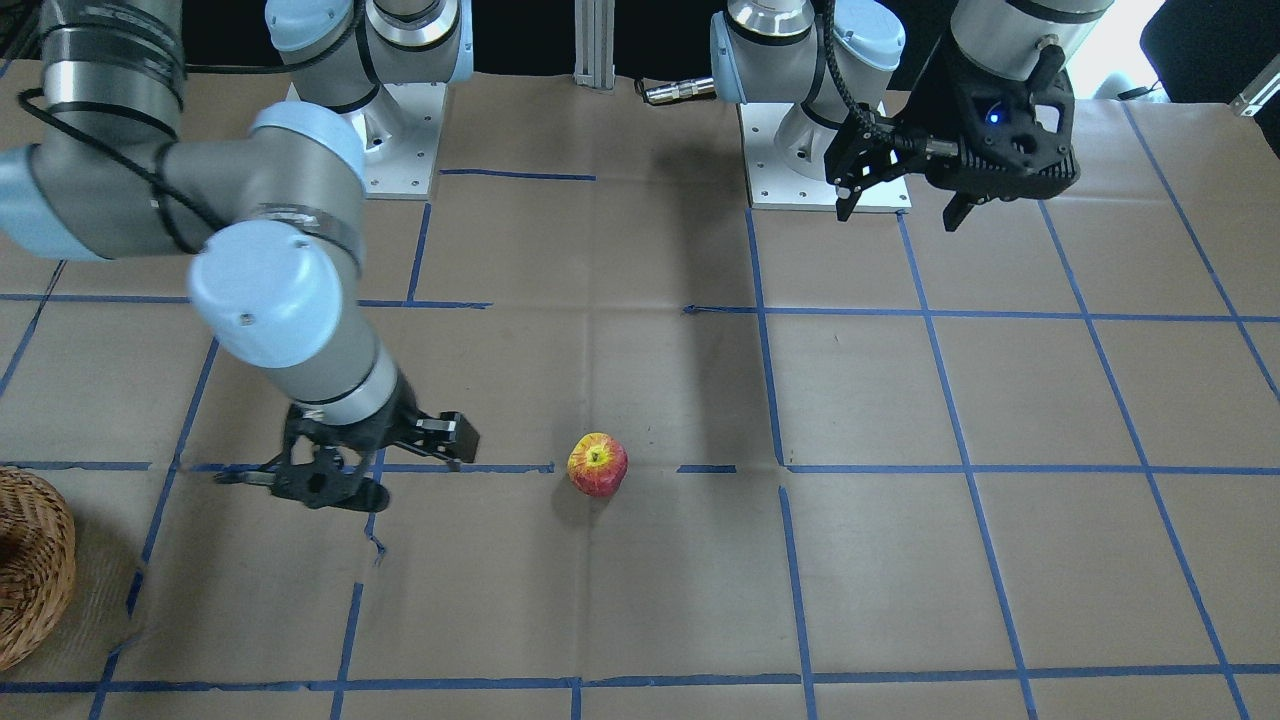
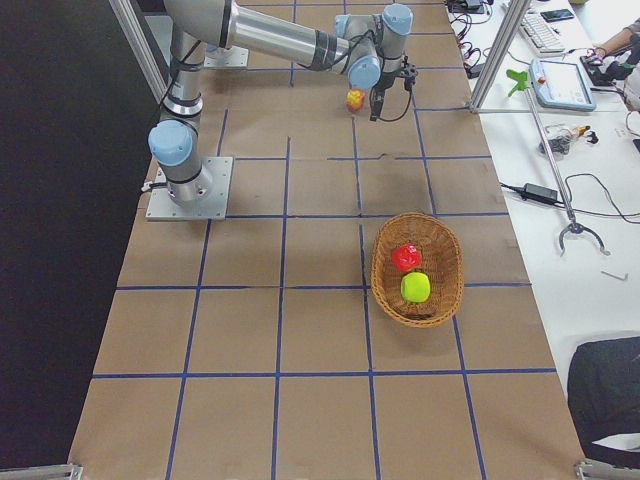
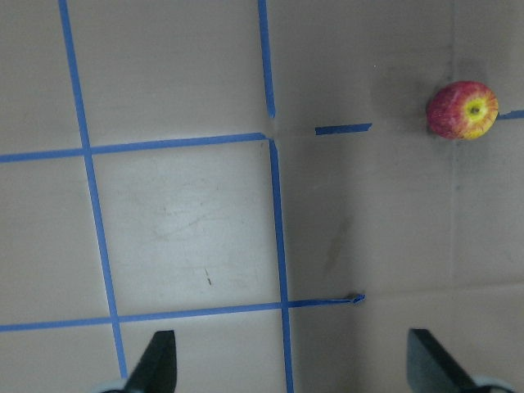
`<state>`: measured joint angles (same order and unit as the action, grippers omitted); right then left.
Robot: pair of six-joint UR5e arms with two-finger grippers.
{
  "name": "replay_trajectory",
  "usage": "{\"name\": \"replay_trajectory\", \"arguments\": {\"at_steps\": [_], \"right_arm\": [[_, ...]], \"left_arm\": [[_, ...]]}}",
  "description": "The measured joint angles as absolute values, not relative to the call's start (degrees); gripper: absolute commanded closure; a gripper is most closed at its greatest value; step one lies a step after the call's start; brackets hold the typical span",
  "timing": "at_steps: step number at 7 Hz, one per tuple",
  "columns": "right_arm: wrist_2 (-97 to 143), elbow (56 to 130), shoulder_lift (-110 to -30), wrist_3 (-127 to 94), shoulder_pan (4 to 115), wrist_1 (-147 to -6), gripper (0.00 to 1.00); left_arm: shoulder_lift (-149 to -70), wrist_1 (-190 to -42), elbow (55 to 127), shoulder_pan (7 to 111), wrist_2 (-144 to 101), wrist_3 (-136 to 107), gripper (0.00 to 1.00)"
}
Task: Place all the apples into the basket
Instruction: 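Lower the right gripper onto the red-yellow apple and grasp it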
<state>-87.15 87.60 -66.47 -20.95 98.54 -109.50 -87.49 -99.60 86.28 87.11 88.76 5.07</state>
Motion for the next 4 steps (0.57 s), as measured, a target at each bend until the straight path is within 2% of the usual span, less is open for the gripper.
{"name": "replay_trajectory", "arguments": {"at_steps": [2,4], "right_arm": [[-87.2,86.0,-61.9,-33.1,105.5,-114.5,0.01],[-87.1,85.0,-59.0,-38.4,108.5,-116.4,0.01]], "left_arm": [[-85.8,-99.5,89.4,86.9,88.7,2.8,0.02],[-86.9,-98.2,89.0,86.8,89.5,2.7,0.02]]}}
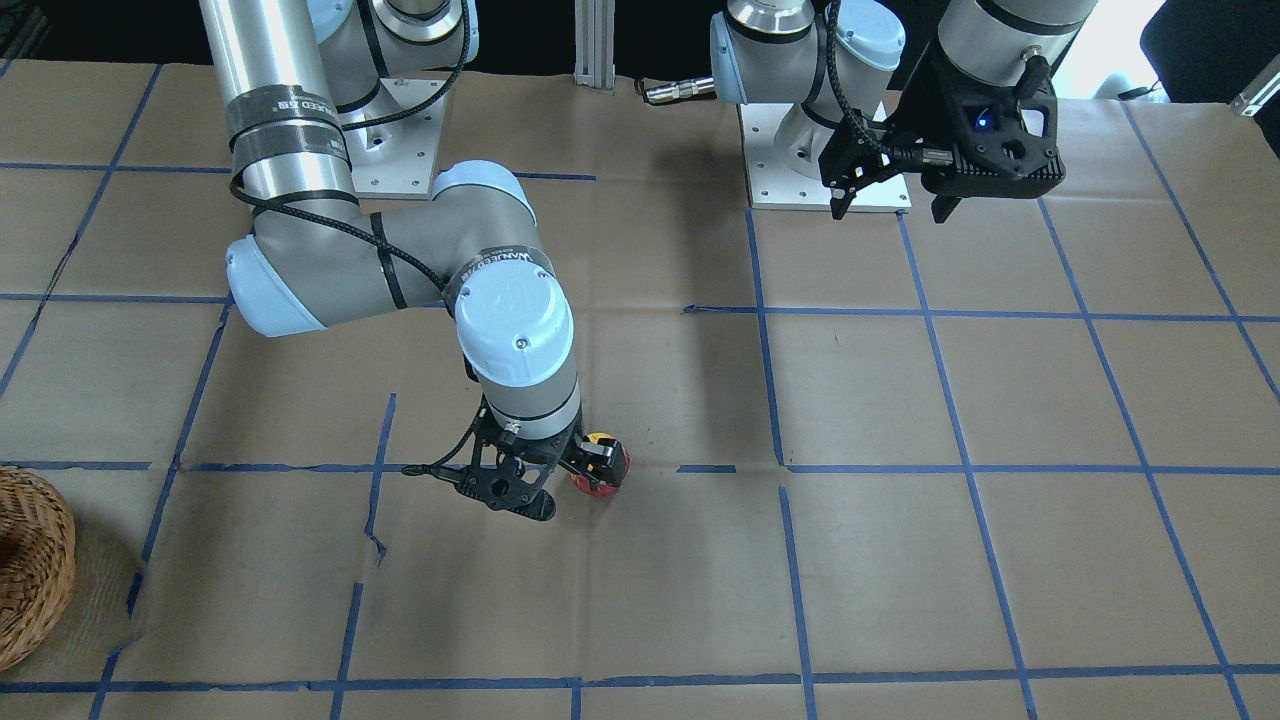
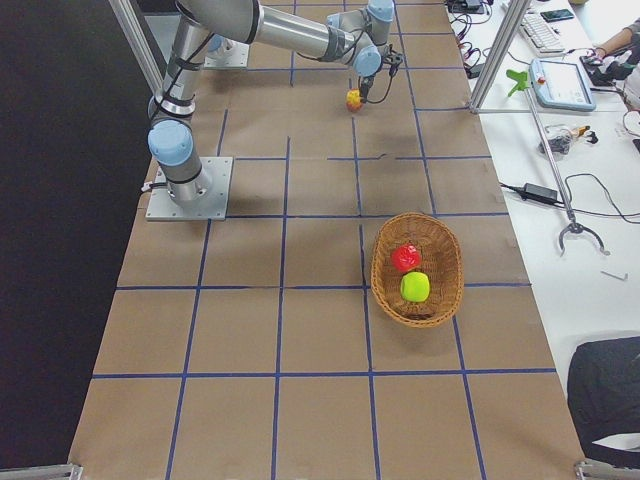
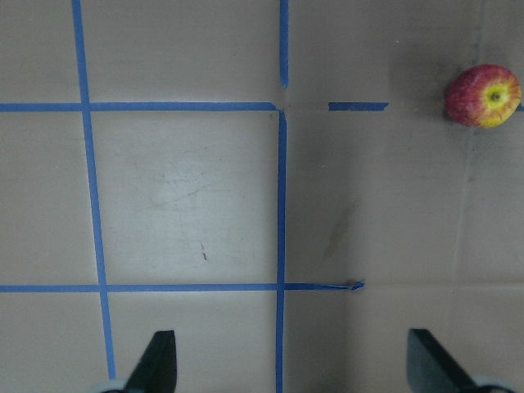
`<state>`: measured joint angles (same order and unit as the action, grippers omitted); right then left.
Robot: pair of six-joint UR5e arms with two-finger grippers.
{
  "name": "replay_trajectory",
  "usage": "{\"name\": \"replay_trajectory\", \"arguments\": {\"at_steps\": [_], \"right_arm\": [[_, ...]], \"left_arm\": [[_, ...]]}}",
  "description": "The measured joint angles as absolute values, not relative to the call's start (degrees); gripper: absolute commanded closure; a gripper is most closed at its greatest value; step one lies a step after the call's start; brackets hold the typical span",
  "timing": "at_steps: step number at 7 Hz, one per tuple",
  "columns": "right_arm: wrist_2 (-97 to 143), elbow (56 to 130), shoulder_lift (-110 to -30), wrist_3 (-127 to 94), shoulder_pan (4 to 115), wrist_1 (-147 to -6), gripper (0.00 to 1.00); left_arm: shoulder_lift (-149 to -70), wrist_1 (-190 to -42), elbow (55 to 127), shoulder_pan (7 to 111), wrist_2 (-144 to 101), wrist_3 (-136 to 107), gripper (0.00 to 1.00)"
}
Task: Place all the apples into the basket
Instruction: 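Lower the right gripper onto the red-yellow apple and grasp it, then carry the red-yellow apple into the basket and open the right gripper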
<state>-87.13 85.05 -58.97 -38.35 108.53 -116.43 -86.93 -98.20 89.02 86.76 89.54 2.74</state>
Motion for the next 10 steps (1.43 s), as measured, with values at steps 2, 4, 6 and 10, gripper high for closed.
{"name": "replay_trajectory", "arguments": {"at_steps": [2,4,6,10], "right_arm": [[-87.7,85.1,-57.1,-39.7,111.0,-118.2,0.01],[-88.1,85.5,-56.3,-39.8,111.9,-118.3,0.04],[-87.6,85.6,-54.9,-39.3,112.1,-118.1,0.33],[-87.5,85.3,-56.4,-33.0,110.7,-115.8,0.90]], "left_arm": [[-87.4,-97.9,88.7,86.7,90.6,2.7,0.02],[-87.5,-97.8,88.7,86.7,90.4,2.7,0.02],[-87.5,-97.6,88.7,86.6,90.4,2.7,0.02],[-87.5,-97.4,88.7,86.6,90.4,2.8,0.02]]}}
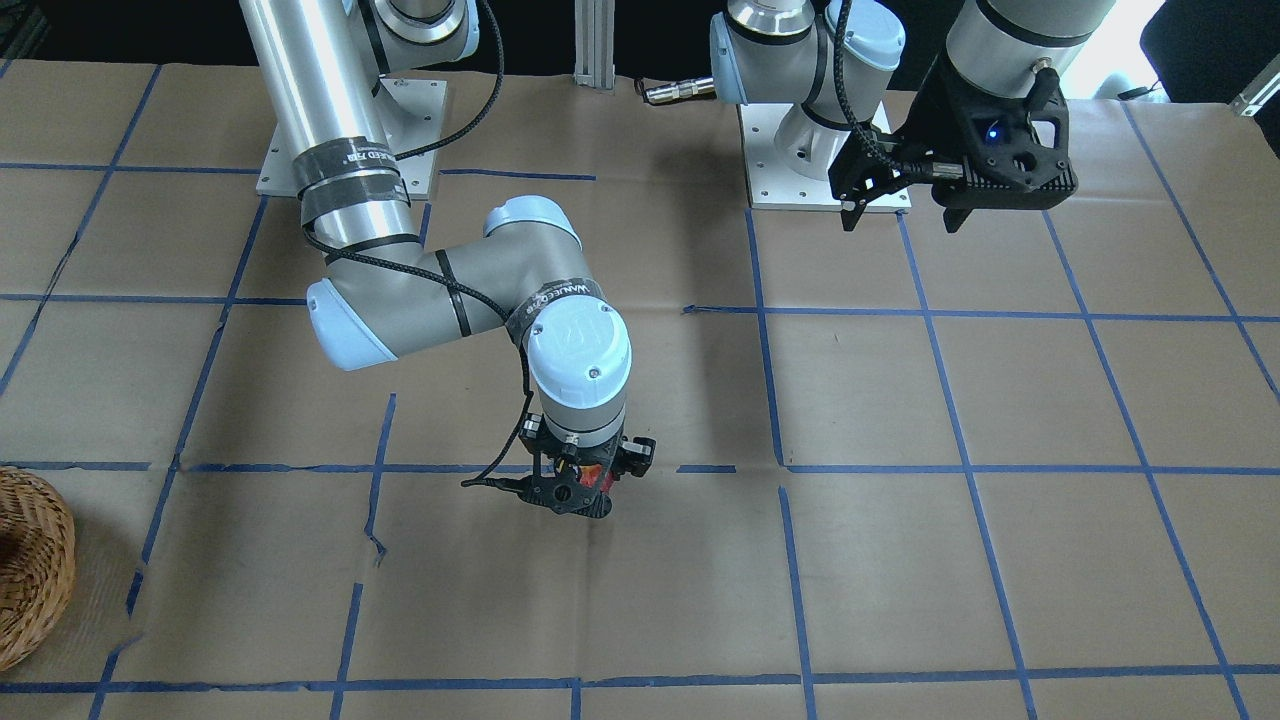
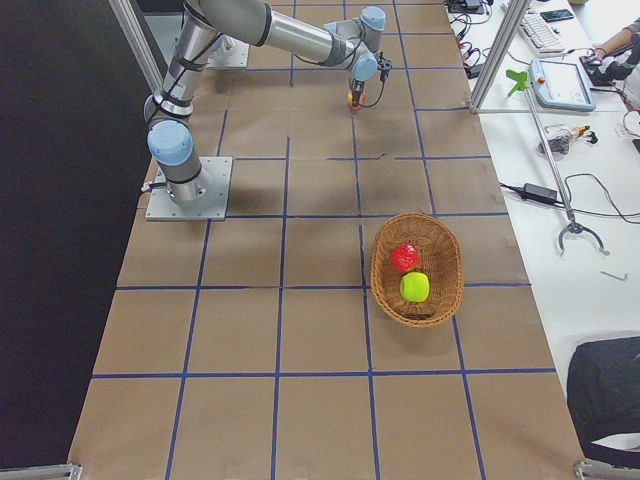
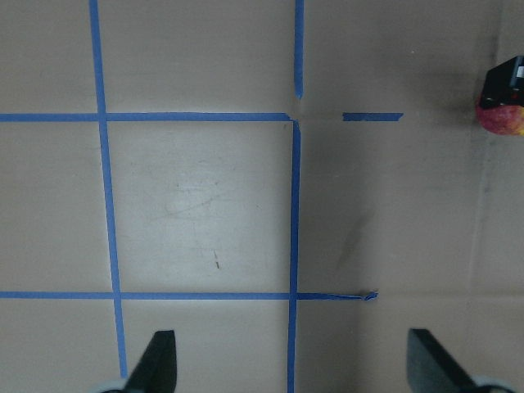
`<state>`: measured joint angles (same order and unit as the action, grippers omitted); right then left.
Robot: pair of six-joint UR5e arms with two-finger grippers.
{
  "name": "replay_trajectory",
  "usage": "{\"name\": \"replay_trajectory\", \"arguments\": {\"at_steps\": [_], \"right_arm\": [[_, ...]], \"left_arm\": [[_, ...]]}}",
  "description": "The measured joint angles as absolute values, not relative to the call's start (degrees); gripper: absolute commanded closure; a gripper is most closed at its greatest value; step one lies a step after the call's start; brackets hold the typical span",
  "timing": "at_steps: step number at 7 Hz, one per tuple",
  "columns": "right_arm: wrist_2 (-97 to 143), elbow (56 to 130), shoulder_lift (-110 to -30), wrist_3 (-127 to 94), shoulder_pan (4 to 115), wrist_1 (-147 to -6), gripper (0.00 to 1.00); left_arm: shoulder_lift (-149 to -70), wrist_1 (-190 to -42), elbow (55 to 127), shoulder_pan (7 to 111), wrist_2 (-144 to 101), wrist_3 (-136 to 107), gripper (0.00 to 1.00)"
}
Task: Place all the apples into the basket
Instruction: 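Carry the red-yellow apple into the basket and open the right gripper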
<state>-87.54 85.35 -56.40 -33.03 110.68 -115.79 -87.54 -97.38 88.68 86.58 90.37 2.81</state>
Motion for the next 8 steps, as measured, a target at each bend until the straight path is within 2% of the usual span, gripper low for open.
{"name": "replay_trajectory", "arguments": {"at_steps": [2,4,6,8], "right_arm": [[-88.1,85.4,-62.1,-23.6,104.2,-109.6,0.92],[-89.5,85.6,-67.5,-3.2,90.3,-103.6,0.93],[-91.0,85.4,-68.4,21.3,76.5,-103.9,0.93],[-91.2,85.0,-65.5,41.9,65.8,-110.2,0.92]], "left_arm": [[-87.5,-97.0,88.7,86.6,90.4,2.8,0.02],[-87.5,-96.9,88.7,86.5,90.5,2.8,0.02],[-87.5,-96.9,88.7,86.5,90.5,2.8,0.02],[-87.5,-96.8,88.7,86.5,90.5,2.8,0.02]]}}
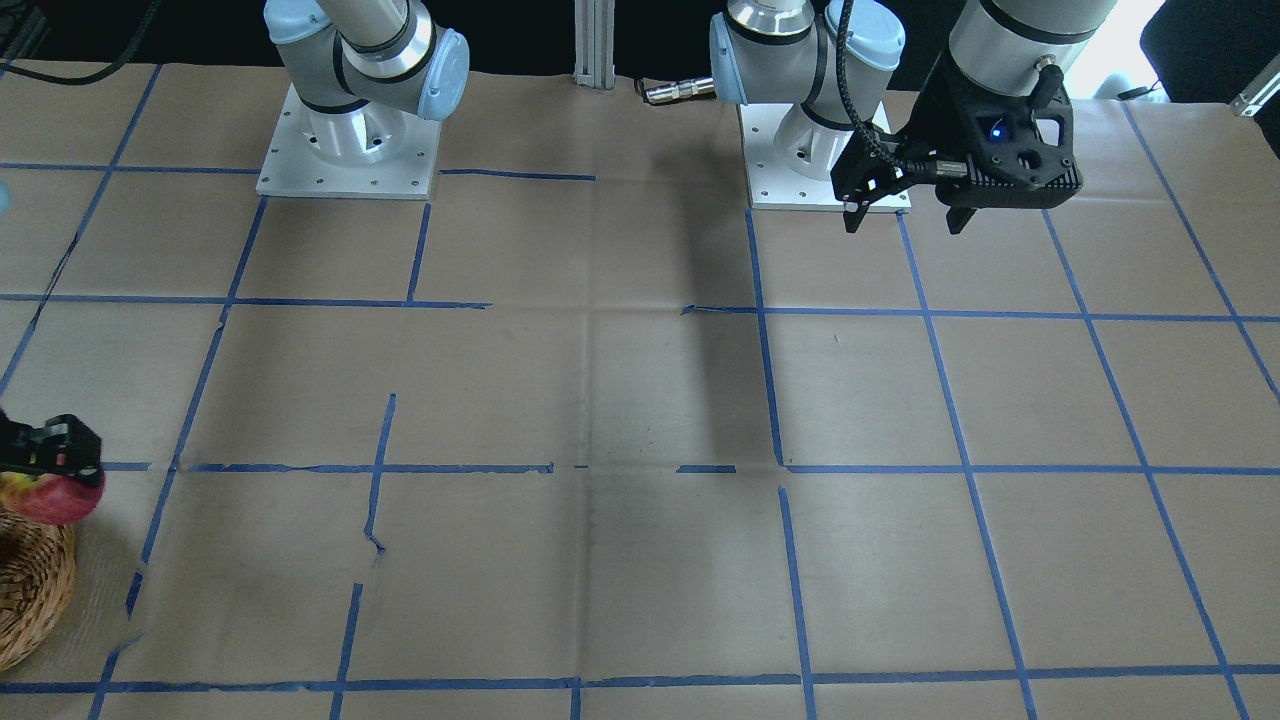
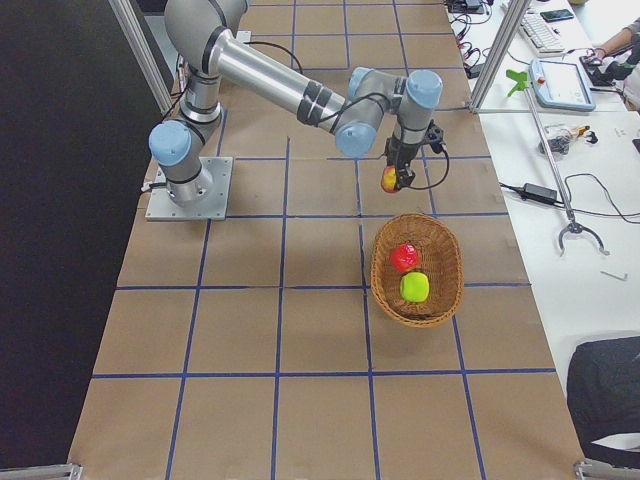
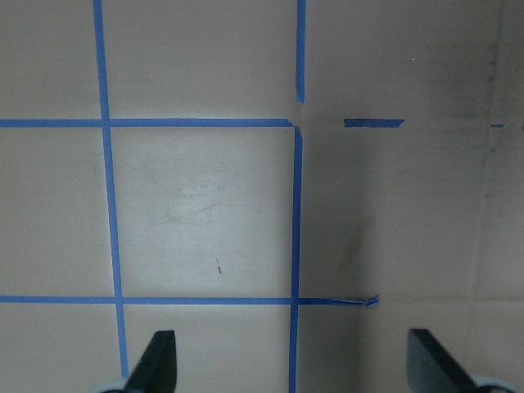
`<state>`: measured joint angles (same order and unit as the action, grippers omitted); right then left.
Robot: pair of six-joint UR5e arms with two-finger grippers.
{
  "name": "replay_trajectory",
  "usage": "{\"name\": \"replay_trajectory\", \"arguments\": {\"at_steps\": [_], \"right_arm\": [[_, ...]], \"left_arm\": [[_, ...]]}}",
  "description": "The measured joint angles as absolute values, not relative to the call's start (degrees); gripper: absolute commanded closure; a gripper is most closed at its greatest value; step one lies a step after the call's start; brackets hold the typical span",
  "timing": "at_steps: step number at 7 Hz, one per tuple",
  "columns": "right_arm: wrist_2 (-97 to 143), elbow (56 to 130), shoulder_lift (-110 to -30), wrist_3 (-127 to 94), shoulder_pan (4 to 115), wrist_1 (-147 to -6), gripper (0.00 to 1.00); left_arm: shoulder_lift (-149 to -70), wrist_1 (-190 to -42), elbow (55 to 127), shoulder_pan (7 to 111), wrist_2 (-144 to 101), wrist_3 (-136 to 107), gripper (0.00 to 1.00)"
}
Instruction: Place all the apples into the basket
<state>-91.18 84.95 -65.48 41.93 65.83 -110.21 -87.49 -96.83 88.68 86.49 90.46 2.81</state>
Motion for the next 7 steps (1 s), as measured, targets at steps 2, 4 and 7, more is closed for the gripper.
{"name": "replay_trajectory", "arguments": {"at_steps": [2,4,7], "right_arm": [[-90.7,83.6,-60.3,51.9,60.8,-116.3,0.91],[-90.5,82.4,-57.6,53.6,59.8,-117.4,0.01],[-90.6,82.2,-57.5,53.5,59.8,-116.8,0.00]], "left_arm": [[-87.5,-96.8,88.7,86.5,90.4,2.8,0.02],[-87.6,-96.9,88.7,86.5,90.4,2.8,0.02],[-88.0,-96.8,88.4,86.5,90.3,2.7,0.02]]}}
